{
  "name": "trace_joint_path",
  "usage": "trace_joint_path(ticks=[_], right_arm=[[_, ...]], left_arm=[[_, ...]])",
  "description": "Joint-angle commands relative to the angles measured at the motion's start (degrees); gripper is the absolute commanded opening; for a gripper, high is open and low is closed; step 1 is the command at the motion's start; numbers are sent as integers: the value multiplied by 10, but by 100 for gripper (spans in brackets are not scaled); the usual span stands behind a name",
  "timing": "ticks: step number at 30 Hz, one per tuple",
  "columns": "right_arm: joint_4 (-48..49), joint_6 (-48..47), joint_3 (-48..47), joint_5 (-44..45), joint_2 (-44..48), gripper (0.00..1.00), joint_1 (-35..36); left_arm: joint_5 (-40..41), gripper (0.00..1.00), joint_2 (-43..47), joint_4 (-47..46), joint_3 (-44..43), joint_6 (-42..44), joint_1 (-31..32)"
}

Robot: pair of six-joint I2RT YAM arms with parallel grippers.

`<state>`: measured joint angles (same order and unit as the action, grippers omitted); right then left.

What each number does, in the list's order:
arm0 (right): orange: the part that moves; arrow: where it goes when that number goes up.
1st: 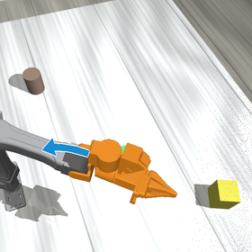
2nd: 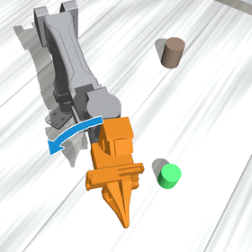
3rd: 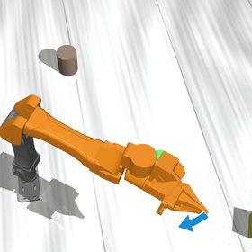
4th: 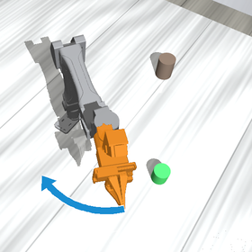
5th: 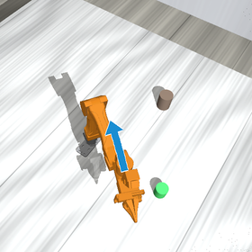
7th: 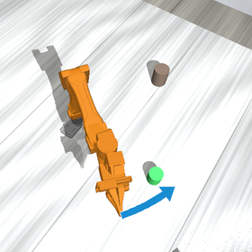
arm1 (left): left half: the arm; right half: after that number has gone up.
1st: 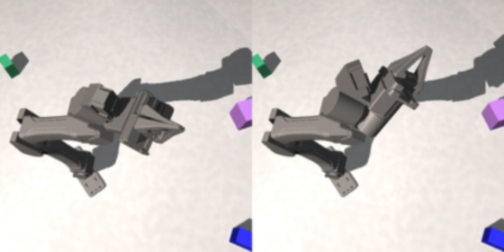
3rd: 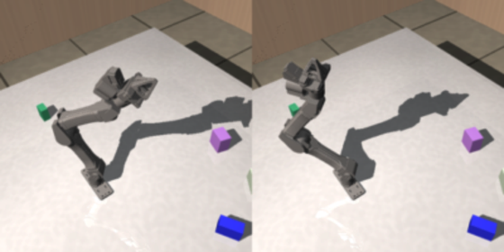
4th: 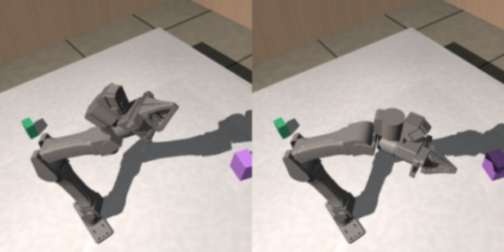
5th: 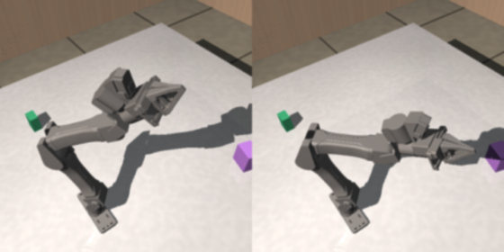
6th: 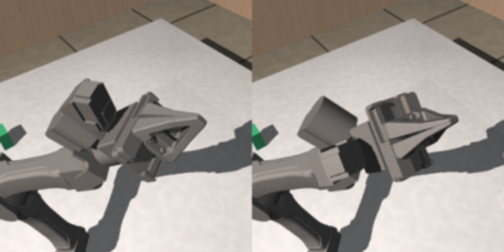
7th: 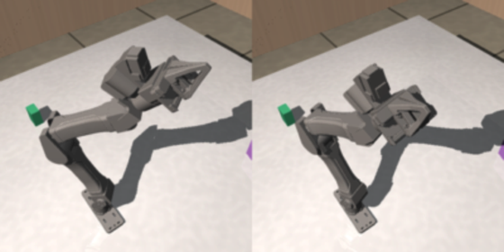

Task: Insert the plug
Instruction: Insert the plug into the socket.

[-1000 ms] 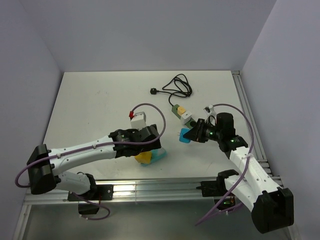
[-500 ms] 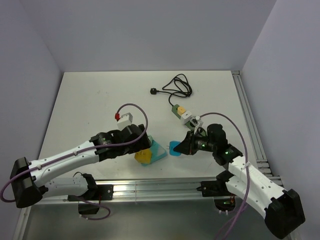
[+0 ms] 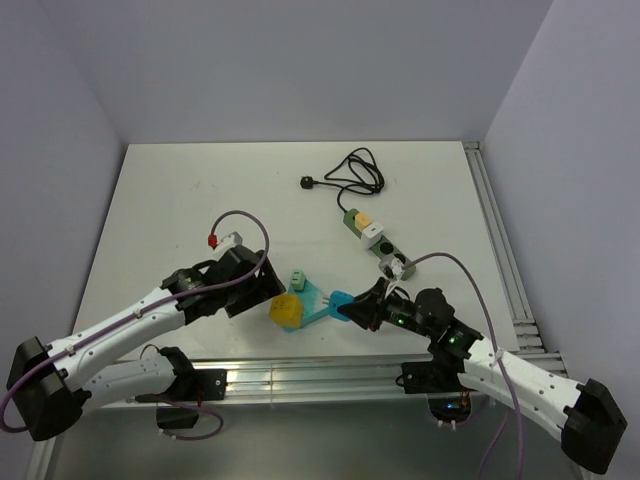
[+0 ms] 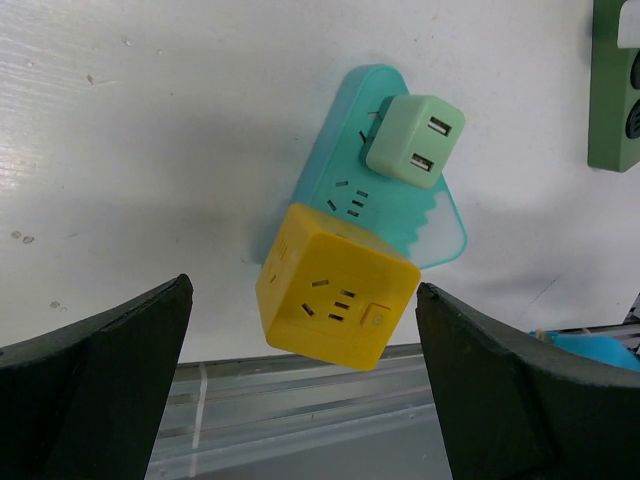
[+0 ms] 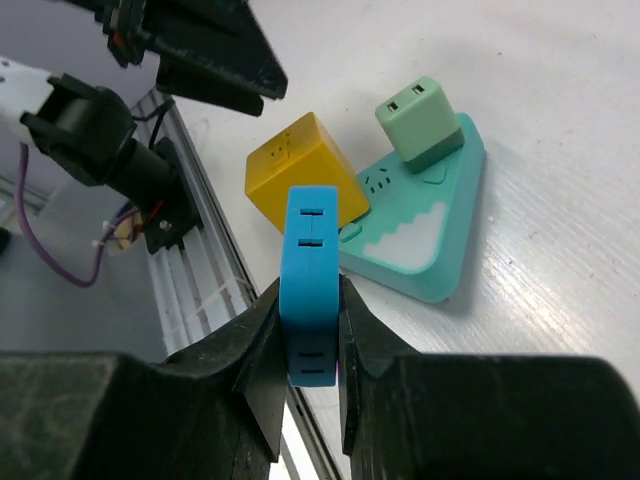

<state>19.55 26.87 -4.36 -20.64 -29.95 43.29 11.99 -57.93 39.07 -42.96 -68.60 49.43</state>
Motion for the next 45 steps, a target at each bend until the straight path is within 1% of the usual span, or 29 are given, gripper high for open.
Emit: trace_joint_path(ticks=[1, 6, 10, 13, 17, 21, 28, 29, 41, 45], right_arm=[[100, -53, 11, 66, -3, 0, 42], [119, -107, 3, 75, -43, 0, 81], [126, -143, -16, 103, -104, 0, 128], [131, -172, -32, 109, -148, 0, 149], [145, -206, -43, 128, -174, 0, 183], [166, -226, -42, 136, -184, 0, 195], [194, -263, -58, 148, -234, 0, 211], [197, -280, -60, 147, -238, 0, 212], [189, -296, -85, 143, -289, 0, 217], [189, -297, -85, 150, -292, 0, 219]], left_arm=[[-28, 99, 7, -19, 2, 14, -20], [-64, 100, 7, -40, 15, 44, -46], [-84, 99, 4, -45, 18, 69, -65], [-101, 100, 5, -53, 24, 83, -78], [-115, 100, 12, -65, 38, 94, -91], [-133, 100, 15, -77, 47, 102, -102], [-159, 99, -2, -97, 57, 114, -108], [-164, 100, -1, -100, 57, 116, -111], [-197, 99, -17, -115, 57, 125, -123], [-201, 100, -17, -116, 56, 125, -123]])
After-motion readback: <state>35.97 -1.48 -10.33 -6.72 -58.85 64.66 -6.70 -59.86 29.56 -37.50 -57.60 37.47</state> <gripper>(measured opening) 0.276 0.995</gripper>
